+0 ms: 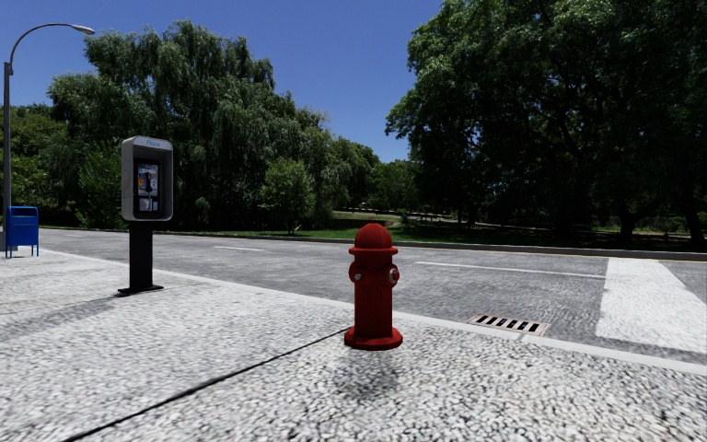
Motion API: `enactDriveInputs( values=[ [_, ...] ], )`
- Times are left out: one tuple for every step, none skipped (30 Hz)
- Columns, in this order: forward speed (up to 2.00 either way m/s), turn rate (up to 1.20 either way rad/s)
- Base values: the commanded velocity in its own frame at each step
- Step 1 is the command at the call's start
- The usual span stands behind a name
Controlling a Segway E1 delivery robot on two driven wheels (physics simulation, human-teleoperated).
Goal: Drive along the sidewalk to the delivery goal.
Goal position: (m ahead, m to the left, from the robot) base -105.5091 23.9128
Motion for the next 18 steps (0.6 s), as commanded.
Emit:
enactDriveInputs(
  values=[
    [0.00,0.00],
    [0.00,0.00],
    [0.00,0.00],
    [0.00,0.00],
    [0.00,0.00],
    [0.00,0.00],
    [0.00,0.00],
    [0.00,0.00],
    [0.00,0.00],
    [0.06,0.00],
    [0.06,0.00],
    [0.41,0.00],
    [0.63,0.00],
    [0.63,0.00],
    [0.77,0.00],
    [0.81,0.00],
    [0.82,0.00],
    [0.82,0.00]
  ],
)
